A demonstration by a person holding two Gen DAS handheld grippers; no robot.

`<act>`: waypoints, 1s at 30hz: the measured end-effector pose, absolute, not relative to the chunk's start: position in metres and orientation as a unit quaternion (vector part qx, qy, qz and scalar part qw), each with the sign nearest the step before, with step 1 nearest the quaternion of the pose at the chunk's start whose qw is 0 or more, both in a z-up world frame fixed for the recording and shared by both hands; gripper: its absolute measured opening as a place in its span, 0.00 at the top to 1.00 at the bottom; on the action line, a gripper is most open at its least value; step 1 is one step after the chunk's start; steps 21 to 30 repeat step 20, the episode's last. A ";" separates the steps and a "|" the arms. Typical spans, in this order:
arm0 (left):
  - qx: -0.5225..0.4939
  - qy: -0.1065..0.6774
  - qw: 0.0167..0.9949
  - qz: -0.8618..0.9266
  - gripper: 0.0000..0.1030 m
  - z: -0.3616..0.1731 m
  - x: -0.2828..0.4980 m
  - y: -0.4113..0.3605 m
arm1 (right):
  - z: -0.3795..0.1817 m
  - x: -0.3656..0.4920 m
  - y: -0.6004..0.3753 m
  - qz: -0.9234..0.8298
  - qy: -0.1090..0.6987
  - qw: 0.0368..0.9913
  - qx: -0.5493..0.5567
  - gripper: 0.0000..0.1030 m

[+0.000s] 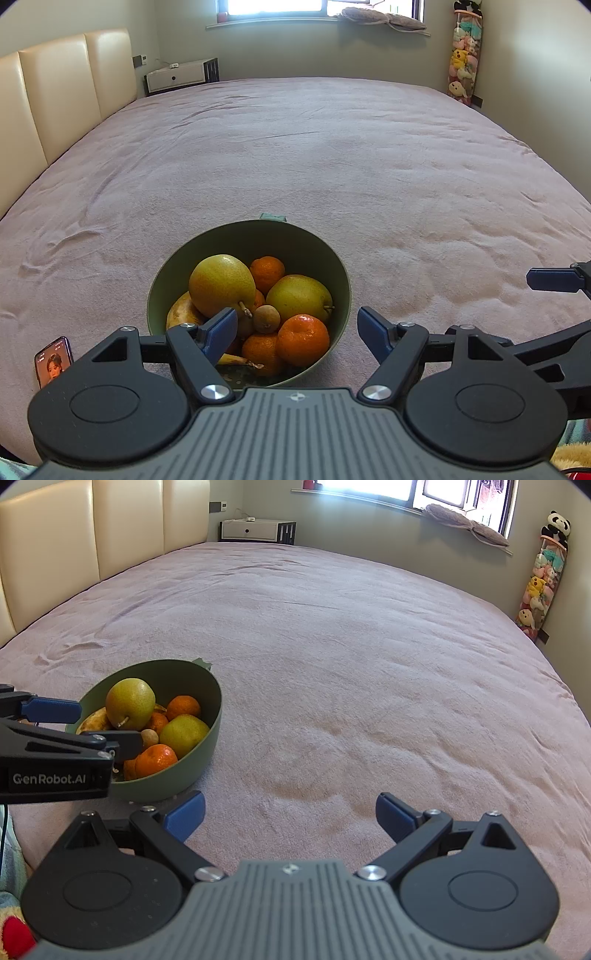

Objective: Organize fruits

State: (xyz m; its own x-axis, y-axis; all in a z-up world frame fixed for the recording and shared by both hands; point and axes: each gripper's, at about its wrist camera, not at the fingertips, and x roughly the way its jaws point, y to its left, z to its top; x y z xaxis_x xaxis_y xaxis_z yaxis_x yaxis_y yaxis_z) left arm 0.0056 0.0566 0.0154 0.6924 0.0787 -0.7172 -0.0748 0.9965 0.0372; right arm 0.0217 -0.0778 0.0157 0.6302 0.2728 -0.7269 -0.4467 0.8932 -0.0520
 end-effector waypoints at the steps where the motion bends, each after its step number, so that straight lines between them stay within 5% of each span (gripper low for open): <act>1: 0.003 0.390 0.920 0.041 0.16 0.016 0.006 0.056 | 0.016 0.022 -0.078 0.201 0.380 0.896 -0.114 0.07; 30: -0.003 0.389 0.920 0.045 0.16 0.016 0.005 0.055 | 0.016 0.021 -0.077 0.201 0.381 0.895 -0.114 0.07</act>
